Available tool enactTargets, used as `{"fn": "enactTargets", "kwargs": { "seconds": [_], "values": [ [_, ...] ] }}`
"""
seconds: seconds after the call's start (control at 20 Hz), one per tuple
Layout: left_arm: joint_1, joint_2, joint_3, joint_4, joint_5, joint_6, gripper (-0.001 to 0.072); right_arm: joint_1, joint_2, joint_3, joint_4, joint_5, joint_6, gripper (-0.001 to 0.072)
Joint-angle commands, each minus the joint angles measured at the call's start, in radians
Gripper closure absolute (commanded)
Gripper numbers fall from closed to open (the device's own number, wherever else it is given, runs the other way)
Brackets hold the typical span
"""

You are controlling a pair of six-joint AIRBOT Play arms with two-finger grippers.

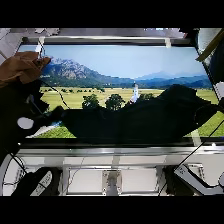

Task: Fold the clothes and pants, and hang the long-sleeved shirts on hangers.

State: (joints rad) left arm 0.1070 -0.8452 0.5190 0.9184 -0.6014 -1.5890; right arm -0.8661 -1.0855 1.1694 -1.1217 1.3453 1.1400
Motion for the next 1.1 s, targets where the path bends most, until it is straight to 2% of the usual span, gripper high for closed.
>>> {"fn": "enactTargets", "kwargs": {
  "seconds": [0.0,0.2,0.3,0.45,0.5,0.6,0.65,0.7,0.8,1.05],
  "values": [
    [0.099,0.023,0.202,0.019,0.006,0.033,0.0688,0.000,0.001,0.071,-0.010,-0.001,-0.005,0.0687],
    [0.219,0.022,0.414,0.019,-0.028,0.033,0.0689,0.000,0.001,0.233,0.126,-0.045,0.000,0.0688],
    [0.245,0.021,0.484,0.024,-0.127,0.034,0.0689,0.000,0.001,0.335,0.142,-0.052,0.011,0.0689],
    [0.272,0.040,0.510,0.063,-0.343,0.034,0.0689,0.000,0.010,0.381,0.035,-0.005,0.040,0.0688],
    [0.278,0.055,0.509,0.137,-0.456,0.034,0.0689,0.000,0.022,0.357,0.005,0.005,0.047,0.0689],
    [0.278,0.088,0.507,0.394,-0.732,0.017,0.0689,-0.001,0.064,0.265,-0.085,0.005,0.046,0.0689],
    [0.278,0.105,0.497,0.507,-0.825,0.007,0.0688,-0.001,0.088,0.208,-0.144,0.005,0.046,0.0688],
    [0.278,0.124,0.479,0.600,-0.864,0.007,0.0688,-0.001,0.106,0.151,-0.197,0.000,0.047,0.0688],
    [0.278,0.140,0.434,0.690,-0.864,0.008,0.0689,-0.001,0.122,0.050,-0.300,-0.007,0.048,0.0689],
    [0.277,0.061,0.262,0.675,-0.789,0.008,0.0689,-0.021,0.122,-0.218,-0.444,-0.034,0.048,0.0688]
  ]
}}
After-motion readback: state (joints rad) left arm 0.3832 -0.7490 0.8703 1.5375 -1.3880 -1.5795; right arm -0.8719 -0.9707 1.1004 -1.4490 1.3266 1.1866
